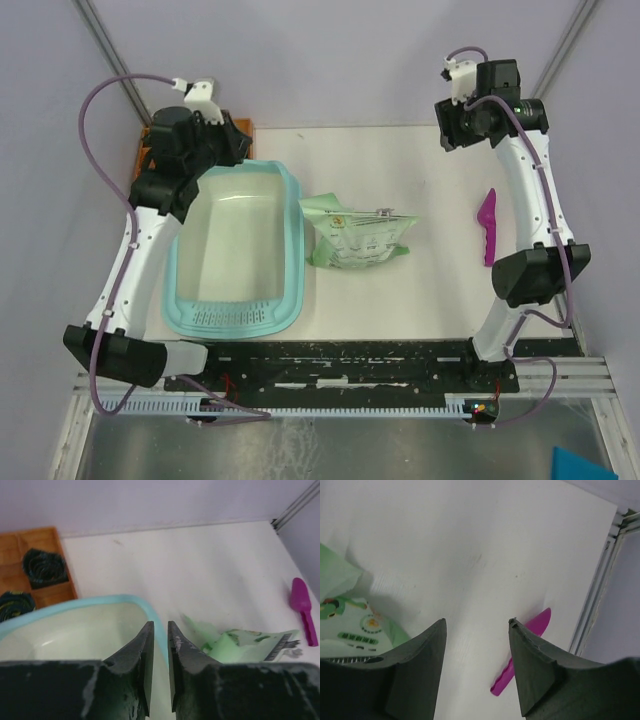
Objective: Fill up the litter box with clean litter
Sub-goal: Remove the clamp from the cat litter bag.
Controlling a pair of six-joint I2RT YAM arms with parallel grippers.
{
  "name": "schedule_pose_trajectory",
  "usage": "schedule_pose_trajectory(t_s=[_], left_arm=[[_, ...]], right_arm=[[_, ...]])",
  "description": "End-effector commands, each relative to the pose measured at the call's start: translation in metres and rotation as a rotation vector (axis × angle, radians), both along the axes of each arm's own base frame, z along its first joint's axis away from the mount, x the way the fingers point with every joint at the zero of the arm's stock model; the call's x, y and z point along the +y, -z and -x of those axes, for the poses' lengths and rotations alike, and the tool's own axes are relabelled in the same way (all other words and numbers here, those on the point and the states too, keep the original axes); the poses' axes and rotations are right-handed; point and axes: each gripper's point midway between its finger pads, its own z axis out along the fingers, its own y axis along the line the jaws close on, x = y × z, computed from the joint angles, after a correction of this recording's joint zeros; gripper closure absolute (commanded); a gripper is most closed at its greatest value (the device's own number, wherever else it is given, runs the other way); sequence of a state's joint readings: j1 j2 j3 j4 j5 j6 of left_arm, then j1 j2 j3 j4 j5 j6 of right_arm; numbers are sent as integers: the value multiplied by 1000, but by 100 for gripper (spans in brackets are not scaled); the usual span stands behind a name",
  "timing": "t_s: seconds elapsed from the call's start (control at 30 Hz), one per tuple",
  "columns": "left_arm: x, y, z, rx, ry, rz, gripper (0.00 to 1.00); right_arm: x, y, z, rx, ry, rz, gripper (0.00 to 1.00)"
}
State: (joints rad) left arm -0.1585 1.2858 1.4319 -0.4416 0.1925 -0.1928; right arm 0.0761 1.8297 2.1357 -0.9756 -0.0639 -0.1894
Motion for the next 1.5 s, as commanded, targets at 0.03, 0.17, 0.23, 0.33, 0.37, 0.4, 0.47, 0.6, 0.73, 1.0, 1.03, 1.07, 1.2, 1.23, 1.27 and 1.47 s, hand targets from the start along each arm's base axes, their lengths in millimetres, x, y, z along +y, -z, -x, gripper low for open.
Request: schedule_pose_trajectory(t_s=[0.03,0.17,0.23,0.33,0.37,0.4,0.47,0.6,0.73,1.0,1.03,1.07,1.2,1.23,1.27,1.47], left_arm=[[-68,-66,6,-157,152,-66,77],[-113,-87,24,-246,264,-127,50],[-131,-83,37,-248,360,-144,26],[-156,-65,63,-231,525,-118,5],[-161,-58,70,-223,550,-90,3],[-164,-53,74,-223,556,-50,2],[-165,-43,82,-233,546,4,1],[-146,-2,87,-176,471,-140,35],[-136,22,91,-172,491,-313,81],[-171,50,83,-191,584,-479,16],[-173,56,82,-192,593,-501,15],[-175,60,79,-191,594,-519,14],[-172,72,68,-168,523,-546,14],[-168,74,64,-157,477,-542,14],[-162,73,59,-150,417,-528,15],[-132,61,40,-80,104,-431,39]], right_arm=[[4,17,75,233,-33,19,37],[11,14,100,277,-39,-33,34],[14,12,110,249,-58,-47,37],[13,3,121,160,-66,-49,42],[13,-1,126,151,-71,-48,43],[14,-4,131,146,-82,-50,44],[19,-11,140,147,-125,-67,45],[38,-17,155,149,-244,-124,49],[55,-11,164,141,-398,-131,73],[56,-4,158,103,-491,-34,28],[54,-2,160,113,-496,-17,21],[52,-1,162,115,-499,-2,20],[47,12,174,80,-555,65,59],[44,18,175,71,-540,80,70],[38,20,173,51,-496,97,83],[2,31,148,58,-132,98,68]])
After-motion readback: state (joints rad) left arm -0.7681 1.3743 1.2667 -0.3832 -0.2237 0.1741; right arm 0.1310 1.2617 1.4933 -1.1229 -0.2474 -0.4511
